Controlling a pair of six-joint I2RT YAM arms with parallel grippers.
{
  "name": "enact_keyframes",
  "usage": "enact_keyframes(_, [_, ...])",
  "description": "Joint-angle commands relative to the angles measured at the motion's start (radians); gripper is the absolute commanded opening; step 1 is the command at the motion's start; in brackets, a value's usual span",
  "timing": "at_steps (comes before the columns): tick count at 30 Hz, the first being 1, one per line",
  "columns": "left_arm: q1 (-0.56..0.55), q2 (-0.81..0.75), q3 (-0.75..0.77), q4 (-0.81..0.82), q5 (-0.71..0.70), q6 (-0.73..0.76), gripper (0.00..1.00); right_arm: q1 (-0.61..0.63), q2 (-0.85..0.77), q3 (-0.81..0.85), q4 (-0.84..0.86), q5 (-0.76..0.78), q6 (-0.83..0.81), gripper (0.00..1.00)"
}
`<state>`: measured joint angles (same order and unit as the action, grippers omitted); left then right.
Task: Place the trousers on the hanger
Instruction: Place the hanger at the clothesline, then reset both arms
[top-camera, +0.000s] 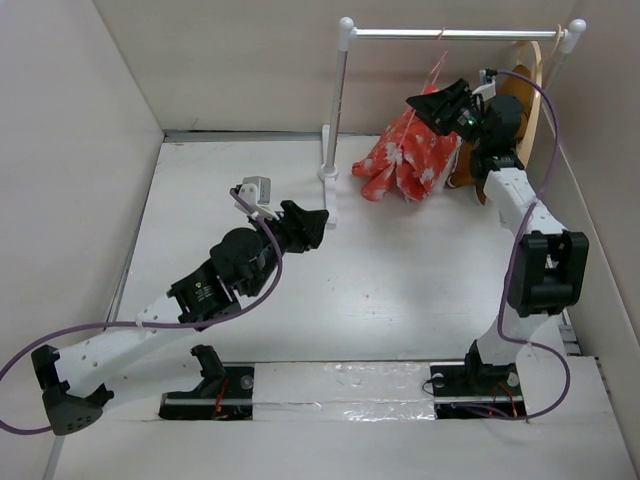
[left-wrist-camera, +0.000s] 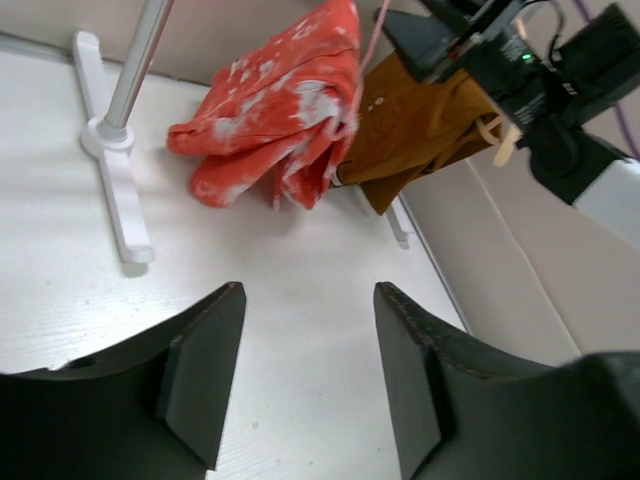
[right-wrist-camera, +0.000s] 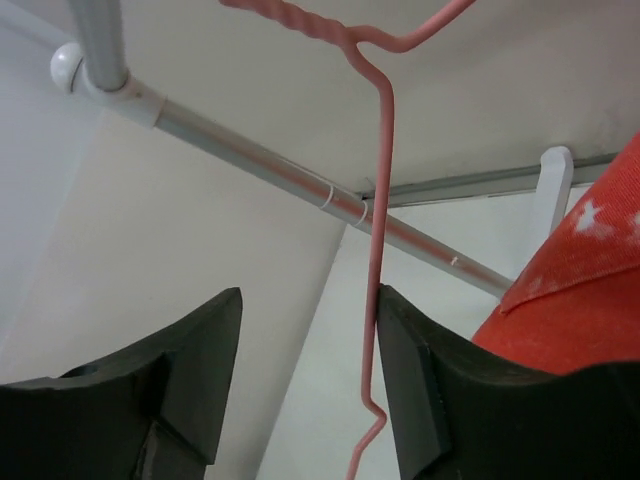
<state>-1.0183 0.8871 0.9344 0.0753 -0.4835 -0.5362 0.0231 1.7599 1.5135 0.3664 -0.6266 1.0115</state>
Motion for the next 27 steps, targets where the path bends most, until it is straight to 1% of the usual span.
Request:
enact_keyframes(1, [0.006,-0.031,-0.026,0.011,-0.055,-0.019,0.52,-0.011,-0.102,-0.021,0.06,0.016,-0.088,0.63])
enact_keyframes(2, [0.006,-0.036,-0.032,0.004,-0.061,-0.022,0.54,-0.011,-0.132,-0.03,0.034,0.03,-0.105,0.63])
enact_keyframes(3, [0.006,-0.043,-0.039,0.004,-0.067,-0.024,0.56,-0.011,-0.148,-0.041,0.025,0.034,-0.119,0.69])
enact_keyframes(4, [0.006,-0.054,-0.051,0.006,-0.079,-0.027,0.59,-0.011,-0.161,-0.067,0.019,0.041,-0.152,1.0])
enact_keyframes(7, [0.006,-0.069,-0.059,-0.015,-0.101,-0.031,0.61,-0.02,-0.221,-0.116,0.025,0.048,-0.18,1.0])
enact_keyframes(11, [0.006,-0.08,-0.069,-0.026,-0.116,-0.038,0.61,-0.029,-0.325,-0.235,0.06,0.062,-0.208,1.0])
enact_keyframes(12, [0.006,-0.08,-0.069,-0.04,-0.121,-0.039,0.61,-0.04,-0.35,-0.289,0.066,0.065,-0.212,1.0])
enact_keyframes(14, [0.006,-0.086,-0.071,-0.055,-0.138,-0.05,0.62,-0.04,-0.428,-0.346,0.104,0.058,-0.217,1.0])
enact_keyframes(15, [0.006,-0.091,-0.075,-0.055,-0.141,-0.047,0.62,-0.04,-0.457,-0.407,0.115,0.054,-0.22,1.0])
enact_keyframes(16, [0.006,-0.1,-0.083,-0.057,-0.153,-0.048,0.62,-0.04,-0.52,-0.439,0.123,0.054,-0.226,1.0])
enact_keyframes(18, [0.006,-0.112,-0.092,-0.071,-0.17,-0.053,0.62,-0.029,-0.586,-0.511,0.147,0.056,-0.235,1.0])
enact_keyframes(19, [0.006,-0.131,-0.106,-0.072,-0.187,-0.059,0.62,-0.016,-0.62,-0.591,0.154,0.059,-0.244,1.0])
enact_keyframes(20, [0.006,-0.143,-0.118,-0.072,-0.194,-0.064,0.62,-0.003,-0.69,-0.633,0.163,0.065,-0.249,1.0])
enact_keyframes(21, [0.006,-0.157,-0.13,-0.09,-0.202,-0.068,0.62,-0.003,-0.726,-0.674,0.172,0.065,-0.255,1.0])
enact_keyframes(22, [0.006,-0.186,-0.152,-0.104,-0.222,-0.071,0.62,-0.003,-0.762,-0.744,0.146,0.065,-0.284,1.0])
enact_keyframes(23, [0.006,-0.2,-0.163,-0.132,-0.234,-0.079,0.62,0.006,-0.837,-0.775,0.12,0.086,-0.303,1.0])
enact_keyframes(25, [0.006,-0.247,-0.192,-0.176,-0.274,-0.1,0.62,0.006,-0.908,-0.825,0.062,0.096,-0.371,1.0])
enact_keyframes(26, [0.006,-0.264,-0.203,-0.201,-0.291,-0.131,0.62,0.006,-0.939,-0.863,-0.011,0.099,-0.393,1.0])
enact_keyframes(27, [0.006,-0.283,-0.215,-0.244,-0.305,-0.145,0.62,0.006,-1.0,-0.883,-0.044,0.096,-0.412,1.0])
